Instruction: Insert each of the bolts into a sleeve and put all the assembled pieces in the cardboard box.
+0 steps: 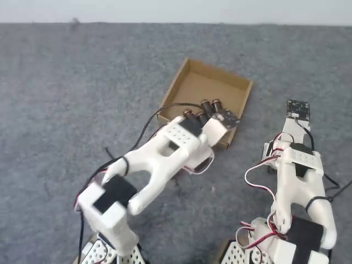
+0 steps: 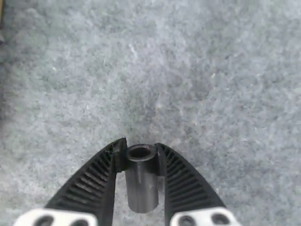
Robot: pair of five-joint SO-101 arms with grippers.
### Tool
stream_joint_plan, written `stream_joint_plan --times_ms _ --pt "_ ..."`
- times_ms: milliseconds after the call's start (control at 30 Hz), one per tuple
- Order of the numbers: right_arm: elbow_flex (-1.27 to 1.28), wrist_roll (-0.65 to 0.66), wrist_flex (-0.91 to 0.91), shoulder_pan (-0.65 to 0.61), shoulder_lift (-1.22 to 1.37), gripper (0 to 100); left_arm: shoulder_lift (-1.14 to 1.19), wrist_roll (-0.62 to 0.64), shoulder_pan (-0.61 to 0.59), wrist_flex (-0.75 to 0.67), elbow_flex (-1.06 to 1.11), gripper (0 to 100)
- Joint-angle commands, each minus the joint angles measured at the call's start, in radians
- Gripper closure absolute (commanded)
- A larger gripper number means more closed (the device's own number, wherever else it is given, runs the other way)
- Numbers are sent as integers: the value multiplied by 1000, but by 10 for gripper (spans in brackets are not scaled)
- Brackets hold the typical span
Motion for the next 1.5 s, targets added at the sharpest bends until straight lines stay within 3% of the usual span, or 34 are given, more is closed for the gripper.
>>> stream_joint_plan --times_ms 0,133,267,467,800,1467 --pt "-58 -12 -16 12 -5 992 -164 21 -64 -74 108 988" --pt "-58 -12 -15 12 -5 992 -186 58 -209 -123 160 987" --pt "-58 -11 -13 12 -5 992 -187 189 -362 -173 182 987" --pt "-57 -11 -12 12 -5 992 -193 362 -486 -230 182 987" --pt "-51 -9 -18 12 -7 992 -187 462 -514 -235 176 926" --pt "-49 -8 -18 12 -7 992 -173 463 -546 -193 151 926"
